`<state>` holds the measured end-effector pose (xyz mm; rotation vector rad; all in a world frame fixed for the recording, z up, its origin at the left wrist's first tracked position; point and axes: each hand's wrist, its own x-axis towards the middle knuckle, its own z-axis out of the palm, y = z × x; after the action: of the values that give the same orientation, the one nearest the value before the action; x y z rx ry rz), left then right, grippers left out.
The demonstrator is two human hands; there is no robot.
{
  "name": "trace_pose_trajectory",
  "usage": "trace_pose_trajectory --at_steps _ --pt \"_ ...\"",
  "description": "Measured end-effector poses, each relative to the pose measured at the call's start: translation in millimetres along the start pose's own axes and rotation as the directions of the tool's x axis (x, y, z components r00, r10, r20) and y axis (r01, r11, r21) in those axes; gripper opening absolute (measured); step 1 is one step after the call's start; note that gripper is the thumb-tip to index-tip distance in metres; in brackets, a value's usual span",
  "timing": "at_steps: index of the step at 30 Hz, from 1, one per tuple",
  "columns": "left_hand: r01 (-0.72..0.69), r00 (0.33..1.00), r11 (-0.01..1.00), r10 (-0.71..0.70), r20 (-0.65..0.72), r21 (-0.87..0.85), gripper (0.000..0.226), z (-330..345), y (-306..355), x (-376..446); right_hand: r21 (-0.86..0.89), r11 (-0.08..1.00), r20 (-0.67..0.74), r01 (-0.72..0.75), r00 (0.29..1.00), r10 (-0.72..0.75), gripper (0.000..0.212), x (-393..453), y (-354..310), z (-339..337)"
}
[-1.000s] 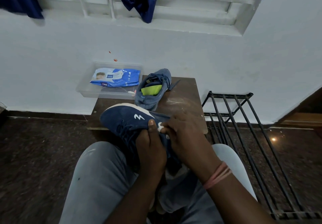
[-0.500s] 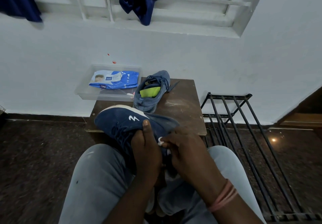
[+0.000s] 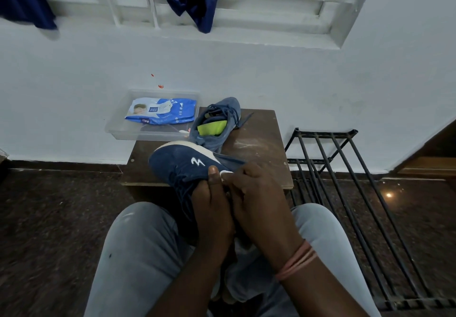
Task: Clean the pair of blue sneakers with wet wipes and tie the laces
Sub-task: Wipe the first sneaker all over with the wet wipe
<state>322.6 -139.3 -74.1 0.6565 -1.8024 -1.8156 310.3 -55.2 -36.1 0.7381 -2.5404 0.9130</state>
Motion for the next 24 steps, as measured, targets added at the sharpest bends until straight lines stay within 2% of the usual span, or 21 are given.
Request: trace_pose_trajectory --at_steps 2,4,6,8,10,12,15,17,19,24 --pt "0.027 0.998 0.999 -0.029 -0.05 -0.047 0.043 -4 -2 7 0.005 1.0 0.112 0.021 0.994 -0.021 0.012 -6 -3 -5" --pt "0.103 0.989 0.989 -0.113 -0.098 -0.105 0.042 -8 3 8 -0.004 0.999 0.16 -0.036 0.986 0.036 0.017 -15 1 -16" --pt "0.171 0.977 0.97 -0.189 -0.098 -0.17 0.047 -6 10 7 0.007 0.993 0.036 -0.118 0.992 0.117 0.018 -14 11 -27" --pt "0.219 0.965 0.942 -0.247 -0.085 -0.254 0.052 -4 17 6 0.15 0.972 -0.111 -0.178 0.974 0.195 0.013 -12 18 -36" --pt "0.229 0.963 0.908 -0.264 -0.054 -0.35 0.057 -4 25 7 0.31 0.931 -0.164 -0.194 0.953 0.253 0.011 -11 15 -38" --pt "0.228 0.97 0.883 -0.243 0.016 -0.41 0.066 -4 32 5 0.361 0.909 -0.168 -0.209 0.944 0.283 0.012 -16 7 -32" --pt "0.225 0.97 0.915 -0.177 0.166 -0.335 0.063 -6 40 -1 0.35 0.908 -0.179 -0.231 0.935 0.307 0.013 -18 2 -24" --pt "0.169 0.969 0.957 -0.117 0.219 -0.235 0.051 -6 40 -4 0.349 0.91 -0.216 -0.223 0.926 0.309 0.012 -12 2 -24" --pt "0.096 0.966 0.981 -0.051 0.255 -0.168 0.052 -5 41 -8 0.326 0.918 -0.23 -0.225 0.923 0.307 0.012 -4 2 -27" --pt "0.019 0.984 0.995 -0.002 0.177 -0.098 0.044 -4 37 -6 0.289 0.935 -0.096 -0.205 0.966 0.242 0.012 4 -9 -33"
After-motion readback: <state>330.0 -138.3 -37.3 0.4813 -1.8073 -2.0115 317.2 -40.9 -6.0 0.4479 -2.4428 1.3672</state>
